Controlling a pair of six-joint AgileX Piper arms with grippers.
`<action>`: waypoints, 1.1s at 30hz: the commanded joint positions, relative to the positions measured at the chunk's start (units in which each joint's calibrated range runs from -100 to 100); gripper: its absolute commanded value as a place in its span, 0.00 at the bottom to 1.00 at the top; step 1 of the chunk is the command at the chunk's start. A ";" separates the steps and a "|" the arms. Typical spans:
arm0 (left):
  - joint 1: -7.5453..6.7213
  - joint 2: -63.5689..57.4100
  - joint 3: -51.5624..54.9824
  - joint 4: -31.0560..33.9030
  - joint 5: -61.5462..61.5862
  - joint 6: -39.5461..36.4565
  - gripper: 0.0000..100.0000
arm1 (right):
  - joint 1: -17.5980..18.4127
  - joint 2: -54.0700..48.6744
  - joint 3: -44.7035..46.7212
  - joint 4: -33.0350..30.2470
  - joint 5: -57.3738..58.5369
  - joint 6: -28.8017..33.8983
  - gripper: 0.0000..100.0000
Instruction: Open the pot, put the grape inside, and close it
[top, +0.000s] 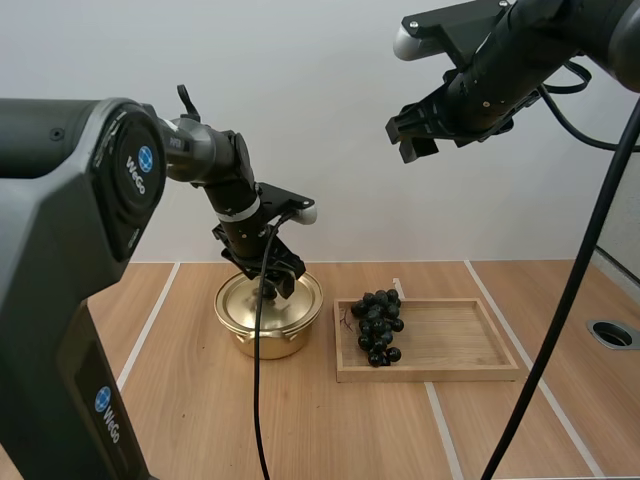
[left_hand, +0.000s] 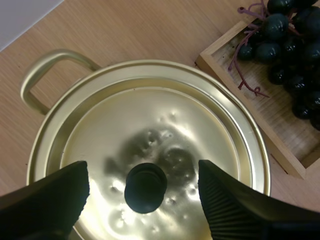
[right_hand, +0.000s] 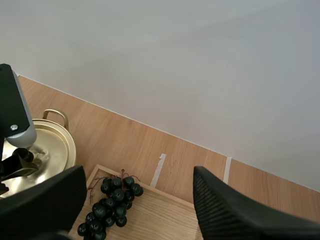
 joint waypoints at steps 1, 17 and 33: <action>-0.25 0.04 -0.36 -0.18 -0.88 -0.56 1.00 | 0.08 -0.33 -0.43 0.50 -1.09 -0.16 1.00; -0.25 0.04 -0.36 1.81 3.17 -2.36 0.59 | 0.08 -0.33 -0.43 0.50 -1.09 -0.16 1.00; -0.25 -0.71 -0.49 1.36 3.50 -2.36 0.00 | 0.08 -0.33 -0.43 0.50 -0.75 -0.16 1.00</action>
